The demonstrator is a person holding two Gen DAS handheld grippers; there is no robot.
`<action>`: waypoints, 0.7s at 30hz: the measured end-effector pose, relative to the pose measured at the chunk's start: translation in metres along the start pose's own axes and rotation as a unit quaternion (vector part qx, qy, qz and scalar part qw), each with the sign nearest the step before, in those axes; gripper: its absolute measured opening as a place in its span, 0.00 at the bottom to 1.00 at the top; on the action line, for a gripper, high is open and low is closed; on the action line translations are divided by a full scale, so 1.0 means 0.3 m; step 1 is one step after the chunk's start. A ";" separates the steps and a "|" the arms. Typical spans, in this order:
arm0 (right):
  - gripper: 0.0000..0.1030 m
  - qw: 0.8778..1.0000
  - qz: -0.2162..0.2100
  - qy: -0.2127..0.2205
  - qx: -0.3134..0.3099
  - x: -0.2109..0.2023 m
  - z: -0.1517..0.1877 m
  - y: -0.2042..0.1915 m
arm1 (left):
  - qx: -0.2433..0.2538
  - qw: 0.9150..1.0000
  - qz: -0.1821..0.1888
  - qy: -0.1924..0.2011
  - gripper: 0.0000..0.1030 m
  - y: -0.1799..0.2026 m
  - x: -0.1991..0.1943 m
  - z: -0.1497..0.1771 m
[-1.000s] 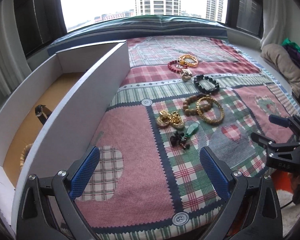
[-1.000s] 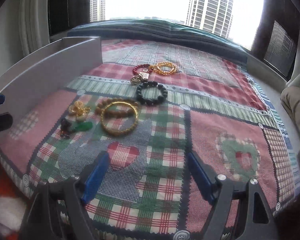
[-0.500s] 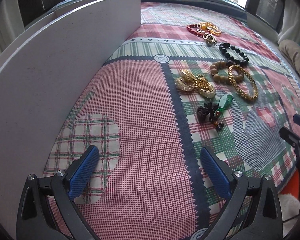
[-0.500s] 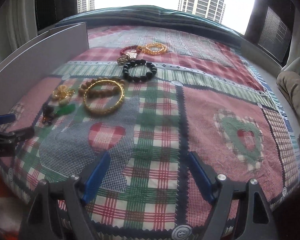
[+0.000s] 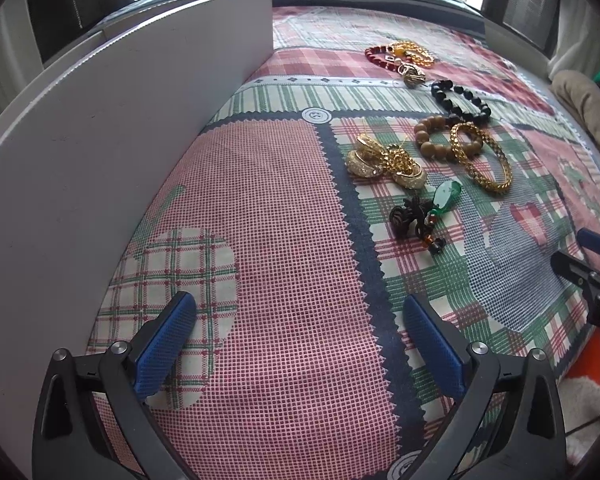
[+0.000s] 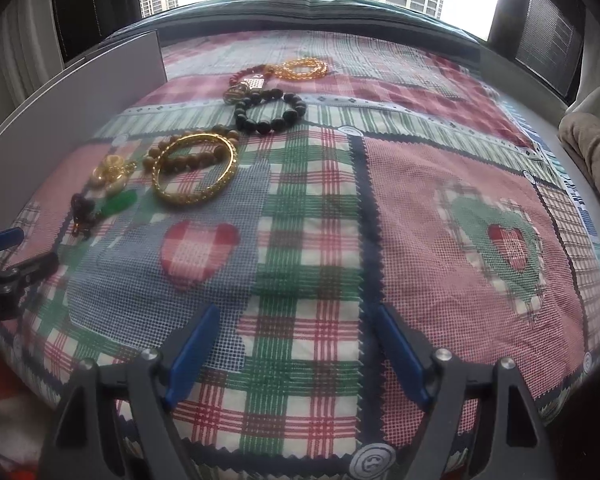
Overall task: Organize jewelry
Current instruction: 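Move both tools back over the remaining jewelry on the quilt, then grasp the green pendant with the left tool while the right tool grasps the gold bangle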
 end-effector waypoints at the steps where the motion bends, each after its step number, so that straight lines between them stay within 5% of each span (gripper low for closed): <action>1: 0.80 1.000 -0.003 0.000 0.002 0.002 0.000 0.000 | -0.002 1.000 0.005 0.000 0.99 0.003 -0.007 -0.005; 6: 0.81 1.000 -0.005 0.002 0.001 0.003 0.000 -0.001 | 0.035 0.997 0.058 0.036 0.99 0.105 -0.079 -0.092; 11: 0.82 1.000 -0.007 0.004 0.000 0.005 -0.002 -0.002 | 0.083 0.993 0.083 0.014 0.94 0.212 -0.009 -0.162; 17: 0.82 1.000 -0.018 -0.002 -0.001 -0.005 0.001 0.004 | 0.088 0.993 0.070 -0.019 0.47 0.219 0.106 -0.157; 18: 0.82 1.000 -0.024 0.000 0.004 -0.015 -0.005 0.011 | 0.090 0.993 0.069 -0.014 0.37 0.218 0.102 -0.156; 19: 0.82 0.999 -0.031 0.007 0.009 -0.032 -0.020 0.020 | 0.088 0.993 0.072 -0.013 0.15 0.216 0.099 -0.153; 21: 0.82 0.998 -0.050 0.023 0.017 -0.071 -0.066 0.035 | 0.065 0.994 0.088 -0.010 0.11 0.203 0.085 -0.150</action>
Point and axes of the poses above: each gripper's, at about its wrist camera, not at the fingertips, and x roughly the way its jaws point, y to its right, z to its underside, the point moved 10 cm from there along x, roughly the way its jaws point, and after that the axes turned 13 degrees about z, right-handed, at the moved point
